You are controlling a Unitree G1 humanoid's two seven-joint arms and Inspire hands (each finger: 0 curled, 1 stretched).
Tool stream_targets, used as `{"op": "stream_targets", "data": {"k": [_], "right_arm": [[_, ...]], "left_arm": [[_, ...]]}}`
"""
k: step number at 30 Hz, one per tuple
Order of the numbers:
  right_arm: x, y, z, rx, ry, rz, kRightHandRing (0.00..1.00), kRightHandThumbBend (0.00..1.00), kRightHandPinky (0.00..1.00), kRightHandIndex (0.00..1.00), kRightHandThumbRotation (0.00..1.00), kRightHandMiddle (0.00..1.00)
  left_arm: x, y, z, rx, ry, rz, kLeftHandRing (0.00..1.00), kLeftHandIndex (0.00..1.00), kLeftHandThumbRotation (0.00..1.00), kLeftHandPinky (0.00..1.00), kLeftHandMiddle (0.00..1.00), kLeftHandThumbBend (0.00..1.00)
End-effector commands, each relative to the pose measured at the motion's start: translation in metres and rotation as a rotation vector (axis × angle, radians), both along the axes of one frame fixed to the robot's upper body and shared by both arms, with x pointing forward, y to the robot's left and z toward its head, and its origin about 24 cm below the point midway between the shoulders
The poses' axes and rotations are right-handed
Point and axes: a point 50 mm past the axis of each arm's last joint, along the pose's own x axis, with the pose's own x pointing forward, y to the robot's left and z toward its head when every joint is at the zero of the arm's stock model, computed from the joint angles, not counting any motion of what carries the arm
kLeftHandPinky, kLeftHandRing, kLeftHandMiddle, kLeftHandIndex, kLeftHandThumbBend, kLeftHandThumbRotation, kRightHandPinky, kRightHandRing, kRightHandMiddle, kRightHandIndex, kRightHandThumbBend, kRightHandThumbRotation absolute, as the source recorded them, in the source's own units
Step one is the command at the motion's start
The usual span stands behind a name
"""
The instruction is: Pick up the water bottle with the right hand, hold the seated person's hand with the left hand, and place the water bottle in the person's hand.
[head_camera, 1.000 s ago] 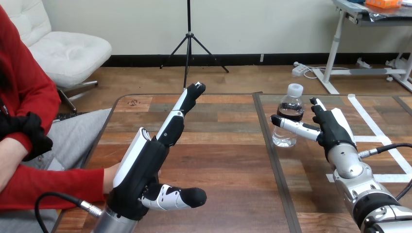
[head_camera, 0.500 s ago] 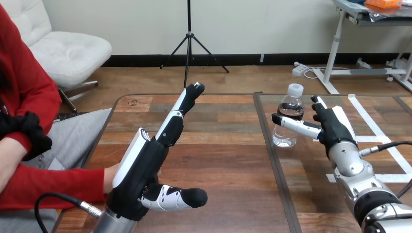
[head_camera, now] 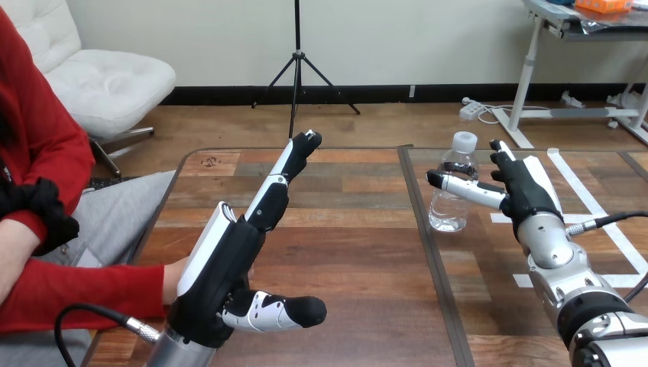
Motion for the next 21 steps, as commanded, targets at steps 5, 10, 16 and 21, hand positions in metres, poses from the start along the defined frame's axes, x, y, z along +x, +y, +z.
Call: {"op": "stream_targets", "data": {"k": [5, 10, 16, 21], "right_arm": [[0.02, 0.005, 0.035, -0.043, -0.106, 0.027, 0.96, 1.0, 0.82, 1.0, 0.48, 0.99], [0.018, 0.001, 0.035, -0.059, -0.117, 0.03, 0.96, 1.0, 0.82, 1.0, 0.49, 0.99], [0.017, -0.003, 0.038, -0.073, -0.152, 0.018, 0.97, 1.0, 0.82, 1.0, 0.51, 0.99], [0.016, -0.006, 0.039, -0.07, -0.179, 0.003, 0.99, 1.0, 0.84, 1.0, 0.52, 1.0]], "left_arm": [[0.006, 0.0, 0.012, -0.02, -0.051, 0.001, 1.0, 1.0, 0.75, 1.0, 1.0, 1.0], [0.005, 0.001, 0.011, -0.025, -0.049, 0.003, 1.0, 1.0, 0.75, 1.0, 1.0, 1.0], [0.006, 0.002, 0.011, -0.021, -0.047, 0.001, 1.0, 1.0, 0.75, 1.0, 1.0, 1.0], [0.006, 0.003, 0.011, -0.018, -0.047, 0.003, 1.0, 1.0, 0.75, 1.0, 1.0, 1.0]]}}
